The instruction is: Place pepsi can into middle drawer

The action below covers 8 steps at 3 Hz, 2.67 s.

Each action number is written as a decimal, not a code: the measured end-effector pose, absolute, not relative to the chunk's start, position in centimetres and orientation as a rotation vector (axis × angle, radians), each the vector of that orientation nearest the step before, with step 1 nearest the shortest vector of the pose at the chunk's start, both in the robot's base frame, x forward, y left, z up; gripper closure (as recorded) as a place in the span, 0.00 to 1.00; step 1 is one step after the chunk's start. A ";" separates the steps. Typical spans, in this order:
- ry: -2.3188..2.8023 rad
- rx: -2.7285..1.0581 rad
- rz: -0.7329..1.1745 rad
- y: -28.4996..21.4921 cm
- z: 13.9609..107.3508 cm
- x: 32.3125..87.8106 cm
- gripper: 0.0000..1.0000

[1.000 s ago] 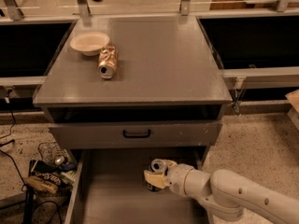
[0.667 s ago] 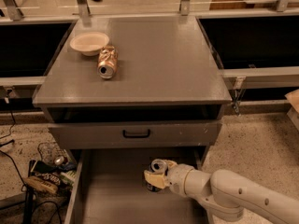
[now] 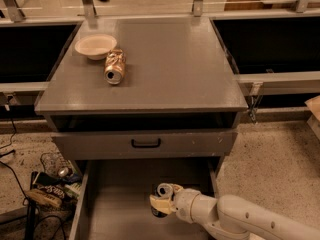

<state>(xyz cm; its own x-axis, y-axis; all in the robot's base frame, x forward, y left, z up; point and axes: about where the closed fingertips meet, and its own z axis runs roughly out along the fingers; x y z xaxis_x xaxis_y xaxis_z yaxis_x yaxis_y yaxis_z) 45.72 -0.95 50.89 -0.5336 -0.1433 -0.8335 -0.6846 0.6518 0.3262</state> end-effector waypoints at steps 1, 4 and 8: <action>2.042 -0.644 0.830 -0.9 50.9 45.7 1.00; 2.076 -0.562 0.725 -0.8 47.1 45.2 1.00; 2.098 -0.518 0.630 -0.5 43.9 47.2 1.00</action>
Offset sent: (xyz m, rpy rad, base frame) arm -0.0026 0.0005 -0.0460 -0.0493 -0.0091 -0.1419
